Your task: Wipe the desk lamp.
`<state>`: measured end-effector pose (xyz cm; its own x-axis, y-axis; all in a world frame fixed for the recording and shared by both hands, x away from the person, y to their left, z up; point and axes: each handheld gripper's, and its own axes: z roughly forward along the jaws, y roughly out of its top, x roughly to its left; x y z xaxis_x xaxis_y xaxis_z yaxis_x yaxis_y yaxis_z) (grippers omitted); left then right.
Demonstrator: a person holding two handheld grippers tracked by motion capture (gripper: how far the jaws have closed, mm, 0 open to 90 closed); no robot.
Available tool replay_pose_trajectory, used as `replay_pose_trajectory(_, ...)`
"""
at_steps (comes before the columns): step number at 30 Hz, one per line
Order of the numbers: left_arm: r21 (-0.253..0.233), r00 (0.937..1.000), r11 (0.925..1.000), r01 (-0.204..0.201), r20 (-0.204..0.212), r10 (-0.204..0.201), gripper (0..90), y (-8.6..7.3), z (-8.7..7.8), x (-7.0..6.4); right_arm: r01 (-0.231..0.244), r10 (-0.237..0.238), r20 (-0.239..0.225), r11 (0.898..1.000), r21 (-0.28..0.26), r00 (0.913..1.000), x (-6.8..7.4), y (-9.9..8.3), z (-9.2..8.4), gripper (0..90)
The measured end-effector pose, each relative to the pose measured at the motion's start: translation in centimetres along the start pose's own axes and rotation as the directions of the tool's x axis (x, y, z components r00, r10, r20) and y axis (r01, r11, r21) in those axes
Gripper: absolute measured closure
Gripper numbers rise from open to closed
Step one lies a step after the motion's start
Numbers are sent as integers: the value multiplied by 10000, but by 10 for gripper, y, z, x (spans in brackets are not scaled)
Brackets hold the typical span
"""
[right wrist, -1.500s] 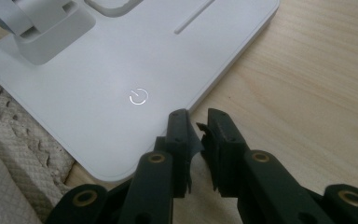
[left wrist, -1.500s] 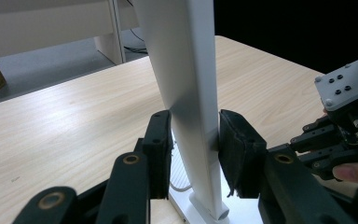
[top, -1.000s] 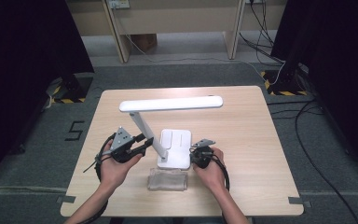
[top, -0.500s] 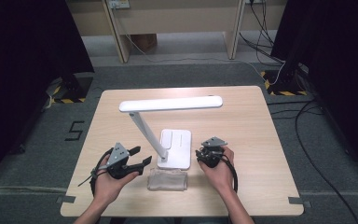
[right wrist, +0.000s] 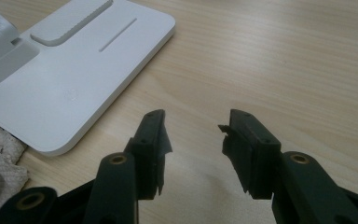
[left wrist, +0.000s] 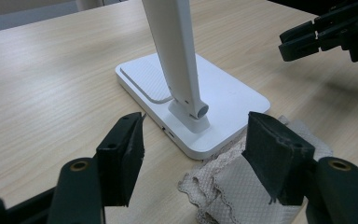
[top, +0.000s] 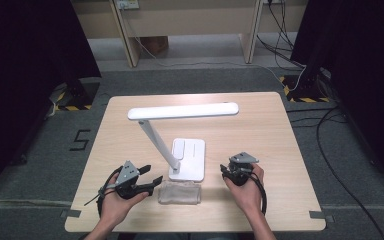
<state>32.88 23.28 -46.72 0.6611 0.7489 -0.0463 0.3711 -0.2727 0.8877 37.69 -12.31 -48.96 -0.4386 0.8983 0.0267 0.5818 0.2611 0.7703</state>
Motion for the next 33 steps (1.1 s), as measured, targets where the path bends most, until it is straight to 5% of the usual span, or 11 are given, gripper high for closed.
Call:
replay_pose_trajectory(17, 818, 9941, 9952, 543, 893, -616, 353, -10, 28, -1, 221, -222, -219, 9998, -27, 9995, 6, -3, -6, 558)
replay_pose_trajectory(26, 1537, 9820, 9881, 104, 1847, -391, 350, -14, 41, -9, 427, -428, -442, 9991, -31, 9981, 21, 1, -4, 555)
replay_pose_trajectory(33, 1982, 9826, 9801, 69, 1804, -433, 338, -26, 50, -13, 780, -775, -823, 9970, 31, 9936, 31, 4, 0, 550)
